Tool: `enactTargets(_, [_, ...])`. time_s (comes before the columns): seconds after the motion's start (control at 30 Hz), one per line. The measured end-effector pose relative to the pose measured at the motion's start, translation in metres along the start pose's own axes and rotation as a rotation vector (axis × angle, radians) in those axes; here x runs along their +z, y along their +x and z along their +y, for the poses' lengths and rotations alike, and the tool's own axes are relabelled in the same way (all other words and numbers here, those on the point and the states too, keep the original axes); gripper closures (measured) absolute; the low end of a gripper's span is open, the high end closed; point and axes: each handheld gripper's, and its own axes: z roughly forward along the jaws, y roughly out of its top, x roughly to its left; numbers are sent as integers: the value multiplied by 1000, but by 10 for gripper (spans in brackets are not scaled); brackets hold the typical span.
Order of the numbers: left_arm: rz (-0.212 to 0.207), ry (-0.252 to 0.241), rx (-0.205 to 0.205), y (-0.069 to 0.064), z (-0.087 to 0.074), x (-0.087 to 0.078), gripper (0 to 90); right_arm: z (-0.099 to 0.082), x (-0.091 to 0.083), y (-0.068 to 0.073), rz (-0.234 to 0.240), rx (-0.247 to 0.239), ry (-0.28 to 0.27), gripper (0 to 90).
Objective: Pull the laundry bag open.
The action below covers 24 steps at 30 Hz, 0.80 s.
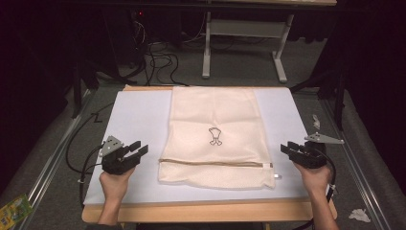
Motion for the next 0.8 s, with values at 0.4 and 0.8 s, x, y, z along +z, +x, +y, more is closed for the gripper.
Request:
enactTargets(0.4, [40, 3, -27, 13, -3, 2, 610, -8, -5, -15, -27, 54, -27, 624])
enactTargets(0.8, [67, 20, -48, 23, -8, 7, 604, -18, -3, -26, -51, 77, -15, 622])
